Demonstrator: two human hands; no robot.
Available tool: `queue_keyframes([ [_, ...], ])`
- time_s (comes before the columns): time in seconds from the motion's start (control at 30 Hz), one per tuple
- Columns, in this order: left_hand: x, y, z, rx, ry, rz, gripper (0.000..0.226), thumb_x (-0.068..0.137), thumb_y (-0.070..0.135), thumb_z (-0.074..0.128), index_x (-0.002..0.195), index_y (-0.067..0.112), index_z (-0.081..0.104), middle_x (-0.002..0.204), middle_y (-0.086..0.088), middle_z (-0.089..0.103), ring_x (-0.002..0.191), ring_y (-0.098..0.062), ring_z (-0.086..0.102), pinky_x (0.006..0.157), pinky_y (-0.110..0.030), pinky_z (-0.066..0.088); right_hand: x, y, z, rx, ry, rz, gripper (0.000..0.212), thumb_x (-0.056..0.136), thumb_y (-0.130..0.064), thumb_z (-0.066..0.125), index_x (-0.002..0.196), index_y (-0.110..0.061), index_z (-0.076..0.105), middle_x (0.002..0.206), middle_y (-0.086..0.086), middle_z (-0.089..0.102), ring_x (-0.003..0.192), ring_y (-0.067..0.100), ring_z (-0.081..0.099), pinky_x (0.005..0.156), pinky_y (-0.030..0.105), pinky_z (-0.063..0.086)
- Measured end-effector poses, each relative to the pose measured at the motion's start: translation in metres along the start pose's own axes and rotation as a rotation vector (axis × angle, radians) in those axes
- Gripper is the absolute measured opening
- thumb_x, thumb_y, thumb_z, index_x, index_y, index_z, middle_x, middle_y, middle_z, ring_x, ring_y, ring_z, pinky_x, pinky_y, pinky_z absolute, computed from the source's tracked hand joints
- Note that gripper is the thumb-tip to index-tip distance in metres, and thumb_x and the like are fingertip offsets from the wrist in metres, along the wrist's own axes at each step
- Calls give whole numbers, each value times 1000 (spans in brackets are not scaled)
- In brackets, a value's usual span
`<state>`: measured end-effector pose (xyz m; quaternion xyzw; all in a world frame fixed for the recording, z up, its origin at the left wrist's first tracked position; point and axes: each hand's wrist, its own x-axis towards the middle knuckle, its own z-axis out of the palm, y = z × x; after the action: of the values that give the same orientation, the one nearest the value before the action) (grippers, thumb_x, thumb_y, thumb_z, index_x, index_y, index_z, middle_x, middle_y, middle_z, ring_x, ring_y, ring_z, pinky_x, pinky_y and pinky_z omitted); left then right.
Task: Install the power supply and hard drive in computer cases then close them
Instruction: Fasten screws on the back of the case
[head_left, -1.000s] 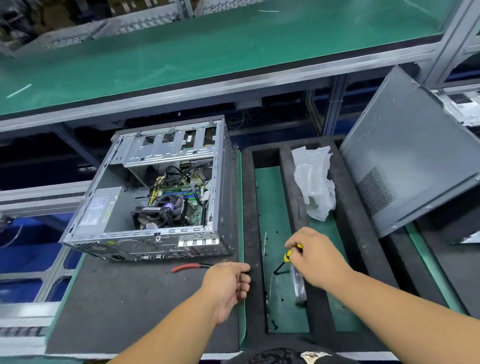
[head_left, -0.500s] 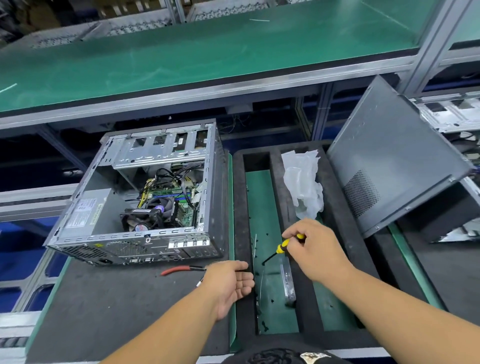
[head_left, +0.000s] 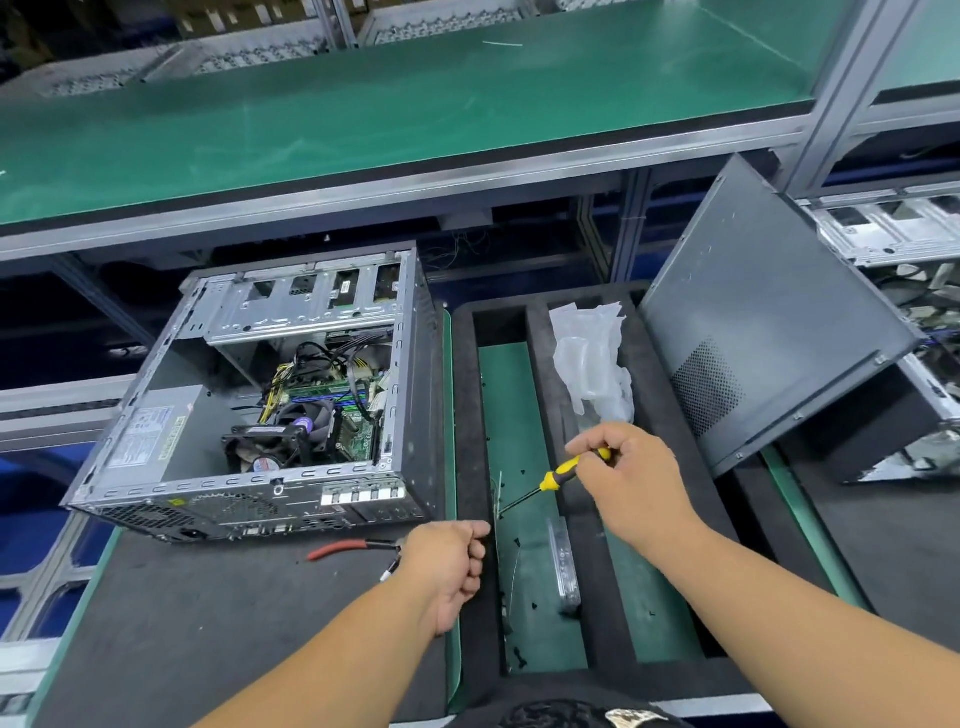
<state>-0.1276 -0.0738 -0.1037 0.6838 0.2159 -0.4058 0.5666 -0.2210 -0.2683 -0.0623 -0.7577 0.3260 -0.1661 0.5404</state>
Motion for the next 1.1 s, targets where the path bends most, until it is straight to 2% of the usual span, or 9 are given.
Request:
queue_keyframes([
  [0.1, 2, -6, -9, -13, 45, -21, 40, 95, -5, 32, 110, 5, 68, 56, -2, 56, 45, -11, 41, 40, -22, 29, 5, 14, 16, -276, -96, -66, 26, 88, -15, 62, 82, -40, 68, 91, -19, 64, 72, -3, 61, 59, 10, 43],
  [0.17, 2, -4, -14, -54, 27, -40, 36, 94, -5, 37, 110, 3, 69, 58, -4, 56, 46, -13, 43, 39, -23, 30, 6, 25, 29, -423, -197, -124, 24, 91, -17, 60, 92, -37, 71, 103, -19, 61, 88, -1, 61, 75, 15, 48],
  [0.27, 0, -1, -18, -84, -9, -56, 24, 95, 1, 50, 109, 1, 70, 59, -5, 55, 46, -13, 42, 38, -23, 30, 6, 35, 44, -555, -292, -159, 23, 94, -18, 56, 103, -28, 74, 109, -13, 59, 89, 10, 63, 76, 25, 49],
  [0.43, 2, -1, -19, -69, -47, -57, 27, 98, 4, 46, 111, -2, 68, 67, -9, 63, 49, -15, 51, 44, -24, 37, 8, 29, 38, -512, -271, -133, 21, 92, -17, 58, 99, -30, 74, 105, -15, 61, 90, 8, 62, 78, 26, 51],
  [0.6, 6, 2, -16, -89, -77, -68, 33, 106, 16, 42, 112, -4, 66, 70, -15, 69, 53, -19, 60, 45, -26, 47, 11, 3, 22, -305, -145, -29, 21, 87, -17, 61, 83, -37, 69, 91, -17, 65, 65, -1, 60, 55, 15, 43],
  [0.7, 8, 3, -12, -89, -92, -58, 36, 107, 27, 48, 112, -4, 66, 72, -16, 69, 54, -20, 62, 47, -28, 50, 10, -13, 13, -106, -97, 31, 23, 84, -11, 60, 80, -30, 72, 63, -17, 67, 46, 3, 51, 43, 15, 38],
  [0.83, 6, 7, -7, -101, -170, -74, 39, 106, 35, 54, 110, -1, 67, 75, -13, 67, 56, -18, 59, 47, -25, 45, 7, -21, 8, 30, -104, 79, 24, 84, -8, 61, 77, -26, 73, 56, -13, 68, 49, 14, 50, 41, 20, 38],
  [0.97, 1, 7, -8, -185, -325, -130, 26, 106, 22, 50, 107, 3, 67, 68, -4, 55, 53, -12, 43, 43, -22, 33, 0, -18, 9, 98, -97, 107, 31, 85, -6, 60, 77, -33, 75, 55, -6, 66, 43, 10, 47, 41, 19, 38],
  [1.1, 3, -4, -11, -79, -196, -62, 23, 108, 12, 46, 103, 2, 66, 61, 0, 47, 49, -9, 35, 40, -19, 26, -6, -8, 3, 96, -72, 78, 34, 83, -6, 59, 78, -36, 74, 56, -11, 67, 47, 11, 44, 40, 20, 37],
])
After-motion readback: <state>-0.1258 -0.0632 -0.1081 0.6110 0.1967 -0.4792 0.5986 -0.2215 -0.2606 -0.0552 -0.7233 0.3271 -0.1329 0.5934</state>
